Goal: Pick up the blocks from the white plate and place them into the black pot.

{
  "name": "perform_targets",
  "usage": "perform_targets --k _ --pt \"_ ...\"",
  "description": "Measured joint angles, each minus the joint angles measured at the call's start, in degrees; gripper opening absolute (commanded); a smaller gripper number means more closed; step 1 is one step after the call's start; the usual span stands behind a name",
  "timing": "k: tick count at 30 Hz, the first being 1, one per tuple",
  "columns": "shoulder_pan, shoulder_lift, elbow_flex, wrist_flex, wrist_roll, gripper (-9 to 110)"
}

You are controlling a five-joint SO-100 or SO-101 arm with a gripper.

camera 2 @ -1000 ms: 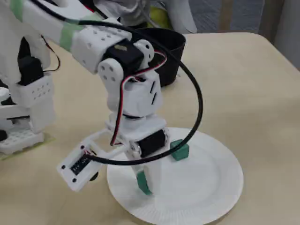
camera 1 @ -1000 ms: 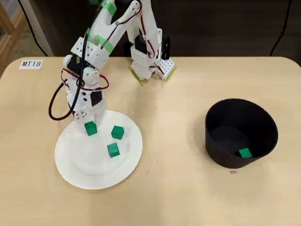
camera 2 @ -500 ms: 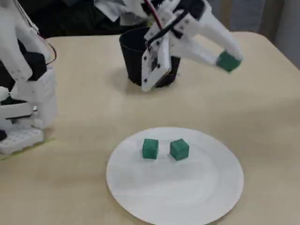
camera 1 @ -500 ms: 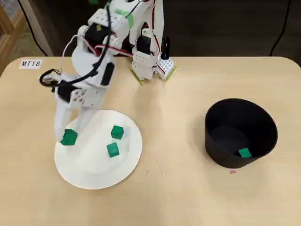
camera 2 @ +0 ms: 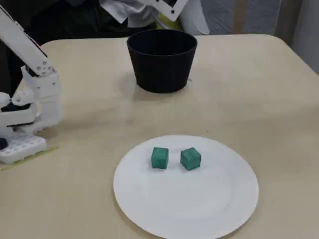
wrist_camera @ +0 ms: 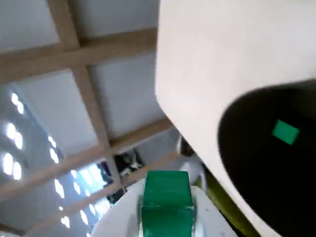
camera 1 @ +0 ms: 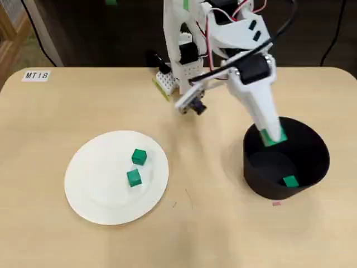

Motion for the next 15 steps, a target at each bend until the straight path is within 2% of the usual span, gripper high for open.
perform_targets --k 6,15 --pt "-3.0 -0.1 12.0 -9.8 0.2 -2" --pt "-3.1 -2.6 13.4 -12.2 -1.1 -2"
